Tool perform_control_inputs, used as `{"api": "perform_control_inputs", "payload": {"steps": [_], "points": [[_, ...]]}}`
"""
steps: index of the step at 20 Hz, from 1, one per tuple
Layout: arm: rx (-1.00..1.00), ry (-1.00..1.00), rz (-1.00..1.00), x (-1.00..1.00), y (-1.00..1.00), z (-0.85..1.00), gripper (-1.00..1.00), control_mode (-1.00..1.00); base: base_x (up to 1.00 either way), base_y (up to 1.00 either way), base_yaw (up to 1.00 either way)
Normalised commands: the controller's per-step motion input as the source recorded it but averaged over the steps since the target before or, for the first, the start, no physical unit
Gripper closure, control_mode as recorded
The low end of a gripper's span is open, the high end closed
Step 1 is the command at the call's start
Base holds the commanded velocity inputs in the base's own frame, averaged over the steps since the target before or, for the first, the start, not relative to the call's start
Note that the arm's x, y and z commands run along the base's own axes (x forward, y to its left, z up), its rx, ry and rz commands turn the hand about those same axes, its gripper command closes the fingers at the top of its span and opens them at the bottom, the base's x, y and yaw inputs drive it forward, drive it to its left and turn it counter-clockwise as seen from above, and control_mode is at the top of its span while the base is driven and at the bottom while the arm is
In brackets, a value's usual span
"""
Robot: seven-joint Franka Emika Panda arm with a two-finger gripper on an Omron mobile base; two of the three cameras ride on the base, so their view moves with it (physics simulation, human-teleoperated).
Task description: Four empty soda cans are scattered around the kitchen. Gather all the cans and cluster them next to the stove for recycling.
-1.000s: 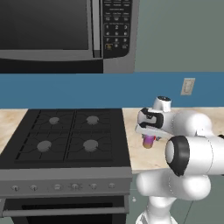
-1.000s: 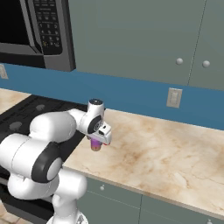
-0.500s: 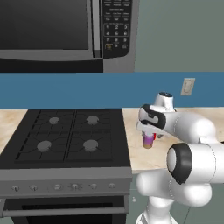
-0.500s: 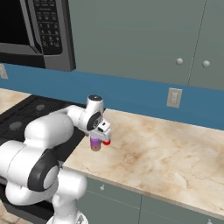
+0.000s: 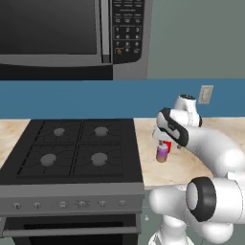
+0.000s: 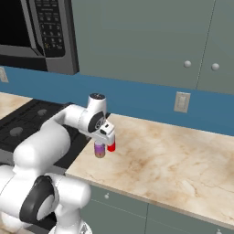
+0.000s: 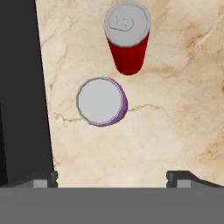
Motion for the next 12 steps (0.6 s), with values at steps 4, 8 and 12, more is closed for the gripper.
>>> {"api": "perform_control_inputs", "payload": {"steps": [4,8,12], "points": [[0.00,0.00,0.00,-0.50,0.00,0.00,-1.00,-1.00,0.00,0.00,0.00],[0.00,-0.01,0.00,-0.48,0.00,0.07,-1.00,-1.00,0.00,0.00,0.00],[0.00,0.00,0.00,-0.46,0.00,0.21,-1.00,-1.00,0.00,0.00,0.00]]}}
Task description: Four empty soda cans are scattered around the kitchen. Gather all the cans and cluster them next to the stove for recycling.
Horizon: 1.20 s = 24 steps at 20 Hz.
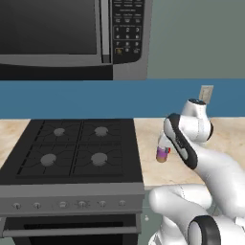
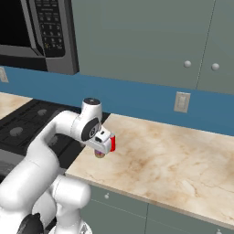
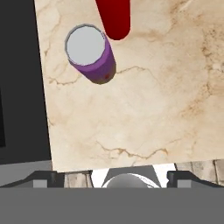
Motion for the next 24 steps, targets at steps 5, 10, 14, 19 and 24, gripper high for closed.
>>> {"api": "perform_control_inputs", "payload": {"steps": [5,10,14,19,24], "points": [[-0.02,0.00,0.00,-0.46,0.00,0.09,-1.00,-1.00,0.00,0.00,0.00],[-0.04,0.00,0.00,-0.40,0.00,0.01,-1.00,-1.00,0.00,0.00,0.00],[-0.01,0.00,0.00,-0.35,0.00,0.00,-1.00,-1.00,0.00,0.00,0.00],[0.00,0.00,0.00,-0.05,0.00,0.00,-1.00,-1.00,0.00,0.00,0.00],[0.00,0.00,0.00,0.00,0.00,0.00,-1.00,1.00,-0.24,0.00,0.00]]}}
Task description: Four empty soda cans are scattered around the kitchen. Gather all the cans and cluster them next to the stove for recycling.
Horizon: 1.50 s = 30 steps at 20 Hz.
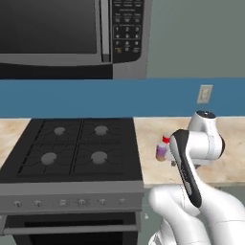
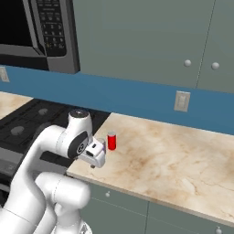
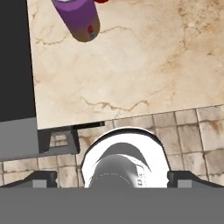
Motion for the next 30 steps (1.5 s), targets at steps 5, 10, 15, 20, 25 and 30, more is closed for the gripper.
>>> {"api": "perform_control_inputs", "payload": {"steps": [5,10,15,20,25,30], "points": [[0.00,0.00,0.00,0.00,0.00,0.00,-1.00,1.00,-0.54,0.00,-0.03],[0.00,0.00,0.00,0.00,0.00,0.00,-1.00,1.00,-0.30,-0.13,-0.41],[0.00,0.00,0.00,0.00,0.00,0.00,-1.00,1.00,-0.10,-0.14,-0.60],[0.00,0.00,0.00,0.00,0.00,0.00,-1.00,1.00,-0.08,-0.18,-0.57],[0.00,0.00,0.00,0.00,0.00,0.00,-1.00,1.00,-0.03,-0.12,-0.70],[0.00,0.00,0.00,0.00,0.00,0.00,-1.00,1.00,0.00,0.00,-0.94]]}}
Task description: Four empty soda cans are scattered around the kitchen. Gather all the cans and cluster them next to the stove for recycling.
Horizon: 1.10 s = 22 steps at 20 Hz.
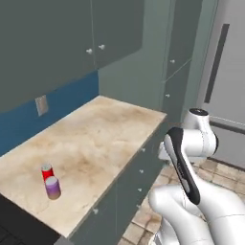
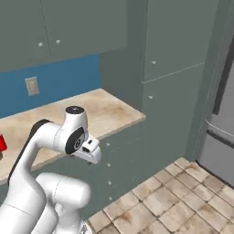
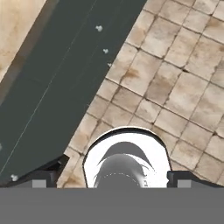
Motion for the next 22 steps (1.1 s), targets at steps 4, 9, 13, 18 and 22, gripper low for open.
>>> {"api": "perform_control_inputs", "payload": {"steps": [4,9,13,18,22], "points": [[0.00,0.00,0.00,0.00,0.00,0.00,-1.00,1.00,0.00,0.00,-0.98],[0.00,0.00,0.00,0.00,0.00,0.00,-1.00,1.00,0.00,0.00,-0.97],[0.00,0.00,0.00,0.00,0.00,0.00,-1.00,1.00,0.00,0.00,-0.97],[0.00,0.00,0.00,0.00,0.00,0.00,-1.00,1.00,0.03,-0.02,-0.85],[0.00,0.00,0.00,0.00,0.00,0.00,-1.00,1.00,0.22,-0.01,-0.60]]}}
